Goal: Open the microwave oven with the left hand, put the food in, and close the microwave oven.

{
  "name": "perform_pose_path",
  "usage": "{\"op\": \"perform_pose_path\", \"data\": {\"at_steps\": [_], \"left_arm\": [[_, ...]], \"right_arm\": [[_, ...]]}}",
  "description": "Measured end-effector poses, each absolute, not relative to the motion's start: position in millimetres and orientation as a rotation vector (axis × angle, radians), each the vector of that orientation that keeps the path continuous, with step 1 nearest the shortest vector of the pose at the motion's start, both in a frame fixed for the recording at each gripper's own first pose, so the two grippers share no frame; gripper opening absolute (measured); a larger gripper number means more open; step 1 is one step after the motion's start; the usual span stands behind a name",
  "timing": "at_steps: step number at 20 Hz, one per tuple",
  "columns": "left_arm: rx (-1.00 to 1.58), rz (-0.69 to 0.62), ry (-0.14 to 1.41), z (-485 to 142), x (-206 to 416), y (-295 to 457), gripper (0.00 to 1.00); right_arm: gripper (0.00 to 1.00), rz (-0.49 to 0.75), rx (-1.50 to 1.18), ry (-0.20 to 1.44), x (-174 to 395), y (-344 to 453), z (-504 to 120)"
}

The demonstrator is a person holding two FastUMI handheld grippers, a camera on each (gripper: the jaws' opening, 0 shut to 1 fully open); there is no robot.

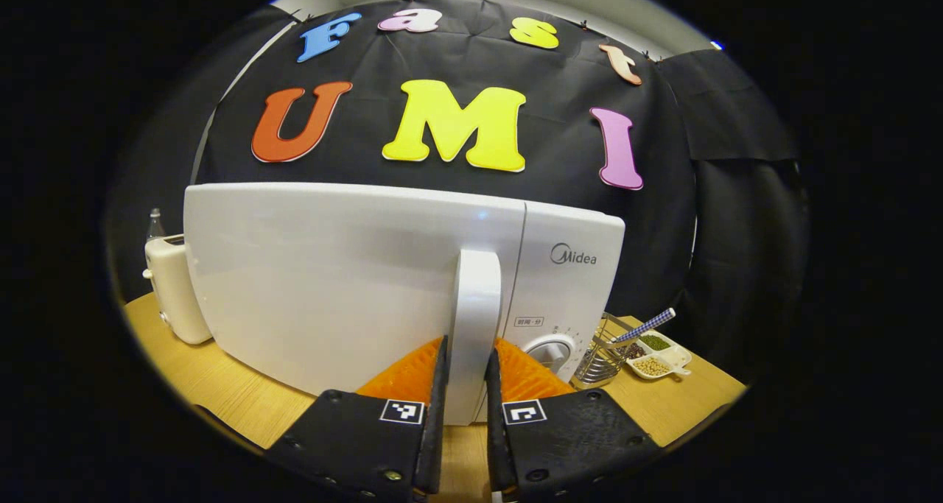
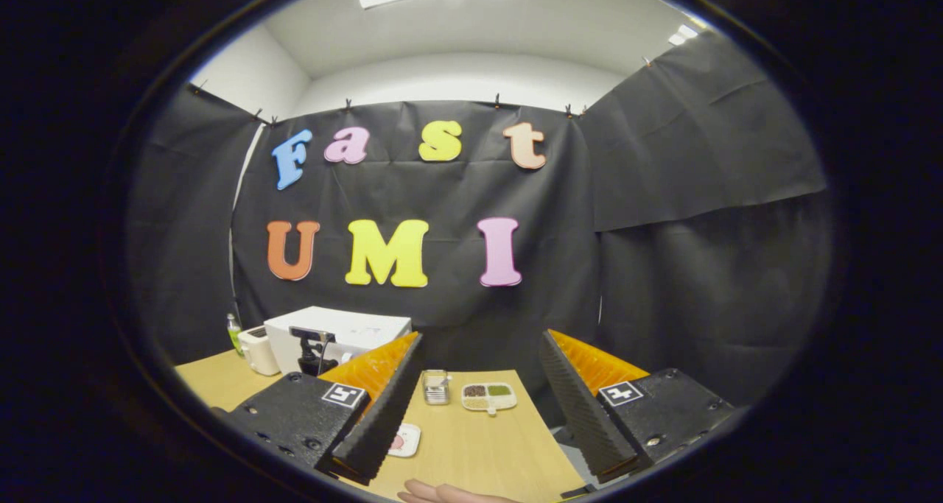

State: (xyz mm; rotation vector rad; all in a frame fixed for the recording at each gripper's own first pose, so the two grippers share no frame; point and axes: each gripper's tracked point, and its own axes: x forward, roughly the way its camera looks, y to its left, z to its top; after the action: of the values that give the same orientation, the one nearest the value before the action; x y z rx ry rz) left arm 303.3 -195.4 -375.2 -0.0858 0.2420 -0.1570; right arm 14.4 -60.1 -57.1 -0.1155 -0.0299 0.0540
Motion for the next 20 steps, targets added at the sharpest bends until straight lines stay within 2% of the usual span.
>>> {"op": "perform_pose_path", "data": {"at_steps": [1, 6, 8, 9, 10, 13, 18, 19, 20], "left_arm": [[-0.067, -0.162, 0.250, -376.4, 301.3, -194.6, 0.17], [-0.090, -0.231, 0.270, -377.2, 292.1, -195.2, 0.18], [-0.073, -0.232, 0.267, -376.8, 294.2, -195.1, 0.05], [-0.080, -0.232, 0.267, -376.8, 292.7, -194.4, 0.05], [-0.082, -0.231, 0.277, -377.4, 291.8, -193.8, 0.05], [-0.065, -0.230, 0.254, -375.3, 275.0, -189.8, 0.05], [-0.075, -0.325, 0.238, -369.2, 226.4, -172.3, 0.05], [-0.071, -0.341, 0.244, -369.1, 216.8, -167.6, 0.04], [-0.072, -0.350, 0.246, -367.6, 208.4, -161.9, 0.05]], "right_arm": [[1.00, 0.053, -0.122, -0.030, 13.4, -61.1, -58.1], [1.00, 0.054, -0.128, -0.017, 9.2, -60.7, -65.8], [1.00, 0.055, -0.138, -0.010, 8.8, -59.4, -69.4], [1.00, 0.056, -0.145, -0.010, 7.7, -58.1, -71.4], [0.90, 0.056, -0.154, -0.009, 8.5, -55.9, -72.4], [0.90, 0.059, -0.174, -0.006, 9.4, -51.5, -77.9], [0.91, 0.076, -0.172, 0.017, 12.5, -37.6, -90.0], [1.00, 0.078, -0.174, 0.030, 12.8, -34.7, -95.0], [1.00, 0.082, -0.177, 0.037, 11.9, -30.9, -98.0]]}}
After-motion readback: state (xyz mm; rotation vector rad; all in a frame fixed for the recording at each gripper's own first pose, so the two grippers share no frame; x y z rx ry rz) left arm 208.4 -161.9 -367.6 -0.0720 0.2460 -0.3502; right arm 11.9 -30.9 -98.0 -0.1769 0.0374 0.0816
